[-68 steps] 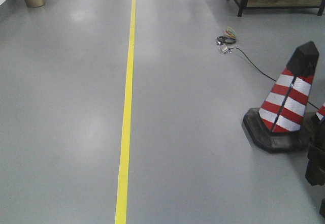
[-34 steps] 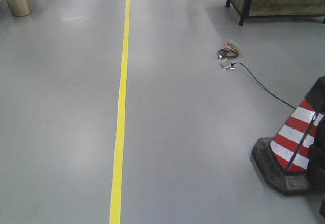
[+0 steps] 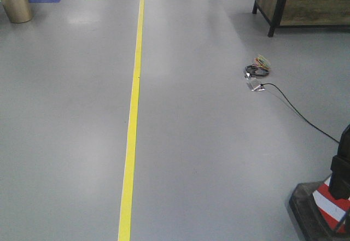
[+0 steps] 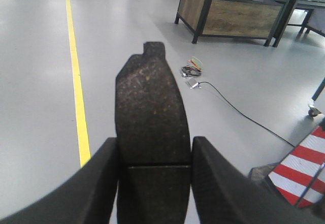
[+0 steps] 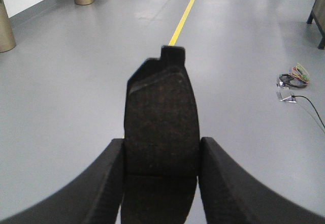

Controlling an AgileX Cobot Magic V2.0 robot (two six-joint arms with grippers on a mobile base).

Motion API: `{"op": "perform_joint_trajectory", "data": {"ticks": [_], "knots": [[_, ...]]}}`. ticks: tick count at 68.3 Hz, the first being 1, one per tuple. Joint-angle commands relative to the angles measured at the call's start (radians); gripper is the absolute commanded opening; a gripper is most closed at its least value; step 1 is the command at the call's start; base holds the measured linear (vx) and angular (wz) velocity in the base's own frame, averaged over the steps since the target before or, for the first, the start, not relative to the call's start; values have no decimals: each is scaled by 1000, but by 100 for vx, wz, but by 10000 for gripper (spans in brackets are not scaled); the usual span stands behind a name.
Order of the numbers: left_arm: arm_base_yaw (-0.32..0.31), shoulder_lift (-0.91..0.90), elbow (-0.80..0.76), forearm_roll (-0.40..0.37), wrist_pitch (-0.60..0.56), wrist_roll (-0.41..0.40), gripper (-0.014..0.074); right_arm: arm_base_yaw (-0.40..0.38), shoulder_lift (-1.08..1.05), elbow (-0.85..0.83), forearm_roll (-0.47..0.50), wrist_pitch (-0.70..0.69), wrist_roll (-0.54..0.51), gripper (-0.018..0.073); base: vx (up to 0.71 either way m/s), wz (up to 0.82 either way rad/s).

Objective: Move and align brake pads A on conveyor
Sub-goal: 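Turn toward the black conveyor belt and approach it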

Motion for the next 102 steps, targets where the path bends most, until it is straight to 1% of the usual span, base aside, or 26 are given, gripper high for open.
{"op": "perform_joint_trajectory", "data": {"ticks": [1, 17, 31, 102], "knots": [[-3, 15, -27, 12, -92, -5, -6, -4, 2, -30, -21, -89, -6, -4, 42, 5], [-3, 15, -27, 12, -92, -5, -6, -4, 2, -30, -21, -89, -6, -4, 37, -9], [-3, 15, -27, 12, -92, -5, -6, -4, 2, -30, -21, -89, -6, -4, 26, -44], [-3, 15, -27, 12, -92, -5, -6, -4, 2, -30, -21, -89, -6, -4, 18, -78]]}}
